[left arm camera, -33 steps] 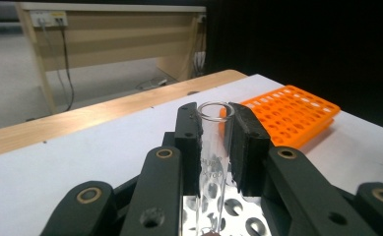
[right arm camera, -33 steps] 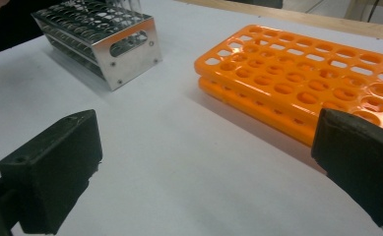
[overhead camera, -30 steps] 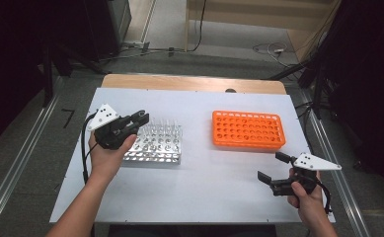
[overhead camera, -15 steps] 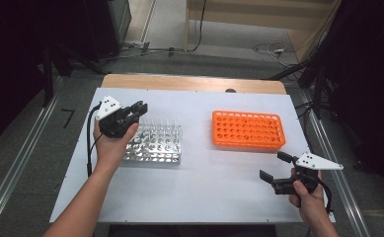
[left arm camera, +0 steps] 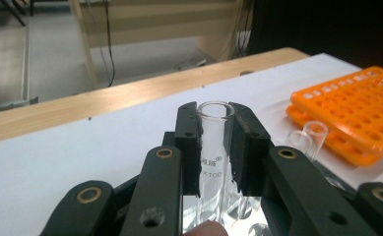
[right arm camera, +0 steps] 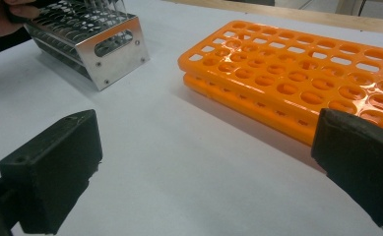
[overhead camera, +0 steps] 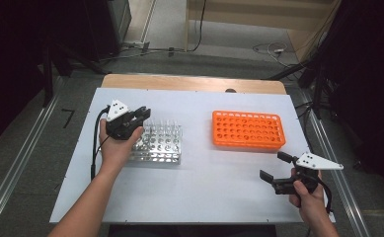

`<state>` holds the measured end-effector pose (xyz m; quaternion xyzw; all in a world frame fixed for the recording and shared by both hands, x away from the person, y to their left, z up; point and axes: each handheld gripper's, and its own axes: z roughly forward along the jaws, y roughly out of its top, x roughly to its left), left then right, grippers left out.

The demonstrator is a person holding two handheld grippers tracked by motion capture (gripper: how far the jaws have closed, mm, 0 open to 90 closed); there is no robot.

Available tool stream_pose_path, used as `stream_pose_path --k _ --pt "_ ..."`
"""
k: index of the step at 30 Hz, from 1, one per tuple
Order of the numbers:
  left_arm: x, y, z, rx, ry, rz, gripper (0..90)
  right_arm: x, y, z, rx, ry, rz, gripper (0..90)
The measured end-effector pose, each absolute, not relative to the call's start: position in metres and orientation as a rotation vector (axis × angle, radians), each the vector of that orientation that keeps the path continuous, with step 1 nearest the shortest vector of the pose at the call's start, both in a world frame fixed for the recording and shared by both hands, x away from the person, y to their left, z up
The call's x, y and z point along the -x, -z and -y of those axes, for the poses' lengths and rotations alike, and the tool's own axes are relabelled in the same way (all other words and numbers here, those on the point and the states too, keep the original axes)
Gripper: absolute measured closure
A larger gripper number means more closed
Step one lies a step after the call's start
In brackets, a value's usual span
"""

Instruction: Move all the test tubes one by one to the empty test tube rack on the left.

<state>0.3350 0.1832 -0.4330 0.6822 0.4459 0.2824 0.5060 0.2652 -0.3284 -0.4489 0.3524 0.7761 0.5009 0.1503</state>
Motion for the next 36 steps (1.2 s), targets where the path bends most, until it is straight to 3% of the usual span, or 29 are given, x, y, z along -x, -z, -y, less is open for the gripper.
stream_pose_path --k 21,29,36 --pt "-0.334 0.436 -0.182 -1.740 -0.620 -1.187 72.7 -0.267 0.452 0.330 -1.031 -1.431 -2.225 0.0" --pt "-0.326 0.432 -0.188 -1.680 -0.622 -1.165 57.1 -0.268 0.452 0.333 -1.038 -1.434 -2.216 0.0" --pt "-0.318 0.426 -0.188 -1.664 -0.599 -1.114 37.8 -0.268 0.451 0.333 -1.040 -1.431 -2.216 0.0"
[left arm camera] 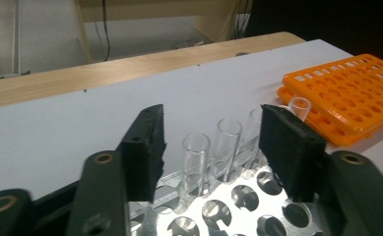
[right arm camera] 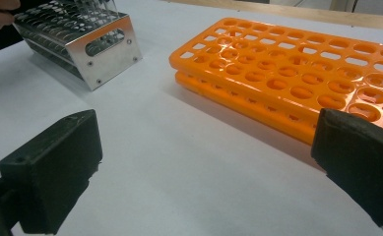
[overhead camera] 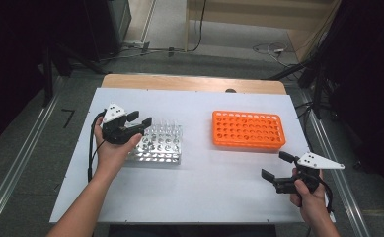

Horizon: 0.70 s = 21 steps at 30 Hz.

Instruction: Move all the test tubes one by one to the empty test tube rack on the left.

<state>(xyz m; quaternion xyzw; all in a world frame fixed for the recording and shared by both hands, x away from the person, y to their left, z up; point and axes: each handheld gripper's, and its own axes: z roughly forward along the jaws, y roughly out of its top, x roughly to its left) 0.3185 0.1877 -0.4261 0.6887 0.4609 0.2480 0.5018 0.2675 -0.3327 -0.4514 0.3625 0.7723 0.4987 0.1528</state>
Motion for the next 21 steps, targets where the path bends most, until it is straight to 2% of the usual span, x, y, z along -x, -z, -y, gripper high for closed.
stream_pose_path --k 3,7,11,14,21 --pt "-0.315 0.425 -0.187 -1.664 -0.569 -1.093 26.5 -0.267 0.451 0.333 -1.040 -1.428 -2.217 0.0" --pt "-0.307 0.423 -0.186 -1.662 -0.543 -1.064 15.6 -0.267 0.452 0.332 -1.040 -1.428 -2.215 0.0" --pt "-0.300 0.423 -0.187 -1.653 -0.563 -1.063 3.4 -0.267 0.452 0.332 -1.041 -1.426 -2.216 0.0" --pt "-0.294 0.423 -0.187 -1.654 -0.550 -1.052 0.0 -0.267 0.452 0.332 -1.040 -1.422 -2.218 0.0" --pt "-0.277 0.427 -0.190 -1.648 -0.529 -1.027 0.0 -0.267 0.453 0.331 -1.034 -1.416 -2.220 0.0"
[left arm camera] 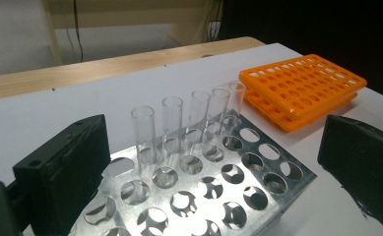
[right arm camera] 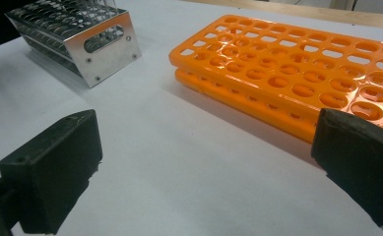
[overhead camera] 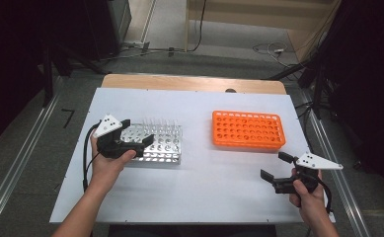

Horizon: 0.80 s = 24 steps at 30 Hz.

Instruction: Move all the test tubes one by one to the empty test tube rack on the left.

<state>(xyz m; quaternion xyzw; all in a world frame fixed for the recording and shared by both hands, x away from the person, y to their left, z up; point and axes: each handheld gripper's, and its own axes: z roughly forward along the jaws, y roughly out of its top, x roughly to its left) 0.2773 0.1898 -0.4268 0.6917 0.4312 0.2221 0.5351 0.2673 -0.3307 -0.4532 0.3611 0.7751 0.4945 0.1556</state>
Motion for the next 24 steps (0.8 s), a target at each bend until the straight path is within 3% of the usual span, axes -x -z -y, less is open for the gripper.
stream_pose_path --k 24 --pt "-0.208 0.444 -0.215 -1.629 -0.519 -0.968 0.0 -0.266 0.456 0.331 -1.034 -1.399 -2.216 0.0"
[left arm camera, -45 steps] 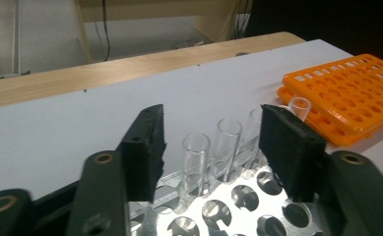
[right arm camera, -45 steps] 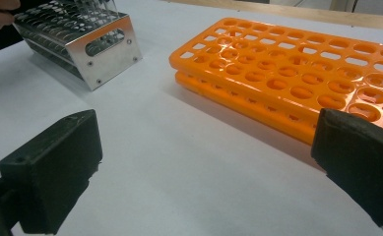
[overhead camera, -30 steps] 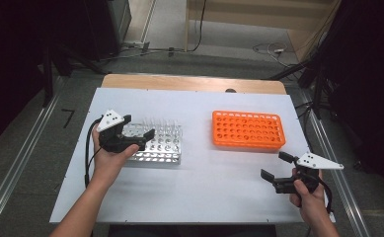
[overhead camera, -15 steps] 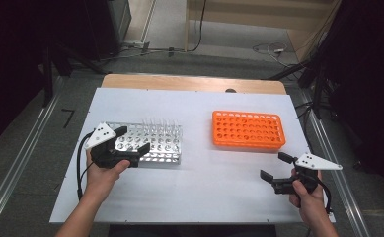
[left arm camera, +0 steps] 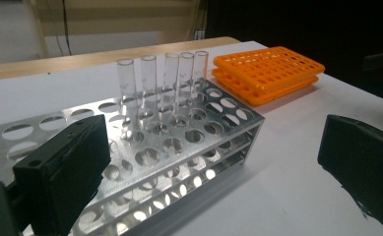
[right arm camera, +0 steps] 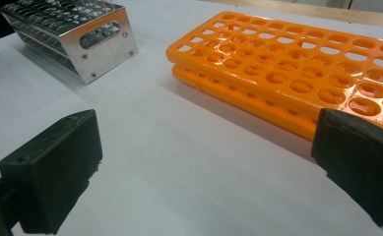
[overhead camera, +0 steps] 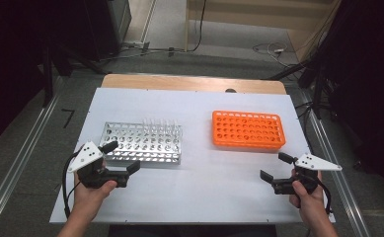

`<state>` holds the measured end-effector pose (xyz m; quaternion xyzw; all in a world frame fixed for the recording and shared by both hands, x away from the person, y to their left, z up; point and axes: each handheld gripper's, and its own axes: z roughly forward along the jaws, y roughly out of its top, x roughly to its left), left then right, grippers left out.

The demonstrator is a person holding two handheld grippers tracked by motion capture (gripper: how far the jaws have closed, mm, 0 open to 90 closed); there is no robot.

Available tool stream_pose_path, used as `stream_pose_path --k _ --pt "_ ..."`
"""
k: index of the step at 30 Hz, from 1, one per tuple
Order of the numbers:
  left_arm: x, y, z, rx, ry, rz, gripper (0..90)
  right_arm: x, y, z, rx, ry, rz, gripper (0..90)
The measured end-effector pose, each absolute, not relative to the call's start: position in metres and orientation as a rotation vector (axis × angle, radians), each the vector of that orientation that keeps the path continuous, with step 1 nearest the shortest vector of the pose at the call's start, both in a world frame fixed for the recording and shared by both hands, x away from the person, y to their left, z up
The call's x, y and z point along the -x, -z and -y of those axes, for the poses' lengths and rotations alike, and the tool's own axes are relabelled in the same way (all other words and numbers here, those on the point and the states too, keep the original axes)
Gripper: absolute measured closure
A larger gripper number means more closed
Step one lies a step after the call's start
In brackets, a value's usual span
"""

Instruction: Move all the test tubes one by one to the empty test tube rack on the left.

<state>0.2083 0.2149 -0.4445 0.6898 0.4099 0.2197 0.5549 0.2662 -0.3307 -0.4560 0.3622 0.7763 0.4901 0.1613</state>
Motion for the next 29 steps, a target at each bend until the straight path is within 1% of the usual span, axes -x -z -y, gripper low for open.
stream_pose_path --k 7,15,20,29 --pt "-0.191 0.452 -0.225 -1.627 -0.512 -0.972 0.0 -0.267 0.458 0.333 -1.034 -1.390 -2.214 0.0" --pt "-0.177 0.459 -0.249 -1.618 -0.559 -0.967 0.0 -0.267 0.461 0.340 -1.041 -1.410 -2.192 0.0" --pt "-0.180 0.460 -0.256 -1.572 -0.547 -0.983 0.0 -0.269 0.462 0.340 -1.039 -1.410 -2.191 0.0" --pt "-0.186 0.464 -0.251 -1.599 -0.542 -0.995 0.0 -0.270 0.465 0.339 -1.044 -1.401 -2.199 0.0"
